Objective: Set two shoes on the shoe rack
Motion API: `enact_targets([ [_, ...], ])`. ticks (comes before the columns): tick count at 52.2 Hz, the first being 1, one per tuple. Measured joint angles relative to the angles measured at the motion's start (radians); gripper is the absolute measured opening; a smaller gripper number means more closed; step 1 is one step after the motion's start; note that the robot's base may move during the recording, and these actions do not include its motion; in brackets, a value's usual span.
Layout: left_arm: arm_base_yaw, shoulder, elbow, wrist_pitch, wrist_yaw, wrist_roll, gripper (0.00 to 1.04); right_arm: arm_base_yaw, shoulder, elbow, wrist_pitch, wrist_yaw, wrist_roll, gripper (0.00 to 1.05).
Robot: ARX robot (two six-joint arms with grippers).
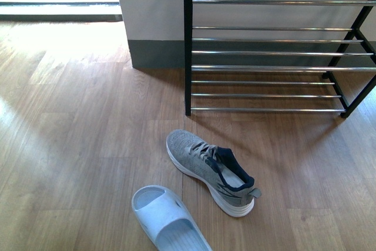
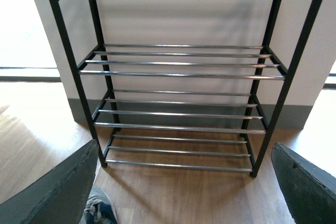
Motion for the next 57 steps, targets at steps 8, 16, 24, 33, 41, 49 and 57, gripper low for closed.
enact_targets([
  [8,0.0,0.0,0.0,0.0,0.0,0.0,0.02,0.145,0.635,0.068,0.484,0.044,-0.025,0.96],
  [16,0.0,0.0,0.0,0.0,0.0,0.0,0.02,0.18,1.289,0.299,0.727,-0.058,-0.075,0.96],
  [24,0.0,0.0,0.0,0.0,0.0,0.0,0.02,0.207,1.761,0.497,0.756,-0.125,-0.096,0.96],
  [33,0.0,0.0,0.0,0.0,0.0,0.0,0.02,0.227,2.097,0.719,0.664,-0.206,-0.119,0.96],
  [41,0.0,0.0,0.0,0.0,0.0,0.0,0.02,0.233,2.245,0.841,0.607,-0.229,-0.156,0.96],
  [49,0.0,0.0,0.0,0.0,0.0,0.0,0.02,0.224,2.398,0.978,0.548,-0.235,-0.215,0.96],
  [57,0.0,0.0,0.0,0.0,0.0,0.0,0.02,0.204,2.488,1.077,0.495,-0.245,-0.265,0.96],
])
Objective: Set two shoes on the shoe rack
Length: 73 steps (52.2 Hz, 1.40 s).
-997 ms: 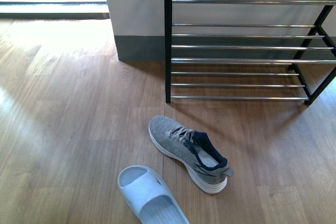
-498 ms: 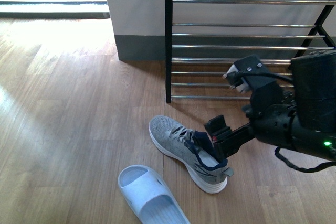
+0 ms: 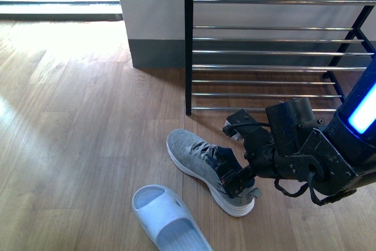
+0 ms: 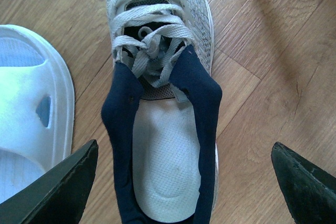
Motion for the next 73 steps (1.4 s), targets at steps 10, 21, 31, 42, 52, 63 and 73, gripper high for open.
enact_targets([
  [10,0.0,0.0,0.0,0.0,0.0,0.0,0.02,-0.038,0.046,0.1,-0.068,-0.002,-0.037,0.96],
  [21,0.0,0.0,0.0,0.0,0.0,0.0,0.02,-0.09,0.056,0.172,-0.114,-0.009,-0.054,0.96],
  [31,0.0,0.0,0.0,0.0,0.0,0.0,0.02,-0.075,0.121,0.223,-0.112,0.01,-0.032,0.96],
  [42,0.0,0.0,0.0,0.0,0.0,0.0,0.02,-0.027,0.192,0.275,-0.115,0.038,0.026,0.83],
  [52,0.0,0.0,0.0,0.0,0.0,0.0,0.02,-0.021,0.191,0.279,-0.095,0.046,0.051,0.54],
  [63,0.0,0.0,0.0,0.0,0.0,0.0,0.02,-0.021,0.151,0.19,-0.028,0.039,0.101,0.2],
  [73,0.0,0.0,0.0,0.0,0.0,0.0,0.02,-0.026,0.047,0.057,0.07,0.039,0.172,0.01],
])
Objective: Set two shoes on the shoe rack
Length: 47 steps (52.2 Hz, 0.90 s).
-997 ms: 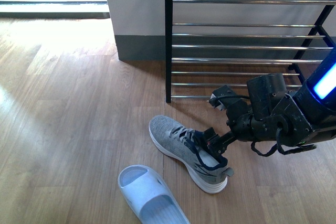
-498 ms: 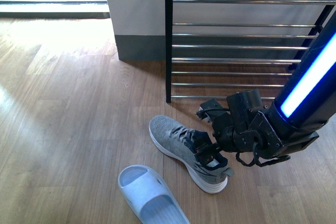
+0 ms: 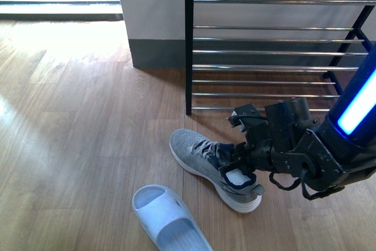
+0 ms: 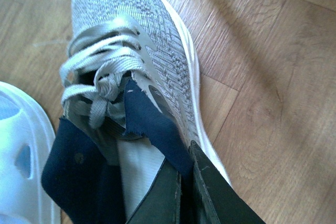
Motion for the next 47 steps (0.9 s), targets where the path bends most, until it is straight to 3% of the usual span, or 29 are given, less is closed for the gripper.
enact_targets([
  [19,0.0,0.0,0.0,0.0,0.0,0.0,0.02,-0.051,-0.212,-0.223,0.052,0.045,0.015,0.01],
  [32,0.0,0.0,0.0,0.0,0.0,0.0,0.02,-0.156,-0.621,-0.447,0.016,0.057,-0.092,0.01],
  [47,0.0,0.0,0.0,0.0,0.0,0.0,0.02,-0.187,-1.251,-0.709,-0.084,0.06,-0.141,0.01],
])
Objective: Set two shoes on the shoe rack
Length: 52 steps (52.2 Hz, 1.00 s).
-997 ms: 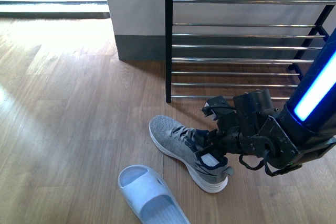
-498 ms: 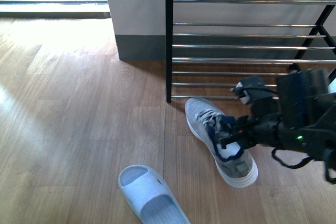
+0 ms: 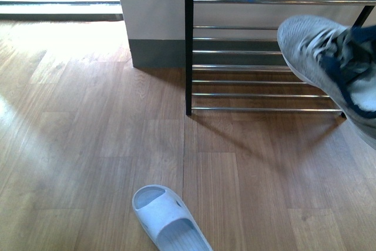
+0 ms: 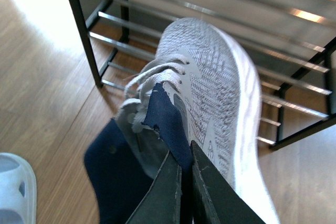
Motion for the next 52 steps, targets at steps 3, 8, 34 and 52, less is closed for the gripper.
enact_targets([
  [3,0.0,0.0,0.0,0.0,0.0,0.0,0.02,0.007,-0.162,-0.041,-0.055,-0.009,0.01,0.01],
  [8,0.0,0.0,0.0,0.0,0.0,0.0,0.02,0.061,-0.439,-0.1,-0.155,0.006,0.01,0.01],
  [34,0.0,0.0,0.0,0.0,0.0,0.0,0.02,0.399,-1.126,-0.165,-0.423,0.304,0.004,0.01],
  [52,0.003,0.0,0.0,0.0,-0.005,0.0,0.02,0.403,-1.126,-0.167,-0.423,0.293,0.004,0.01],
])
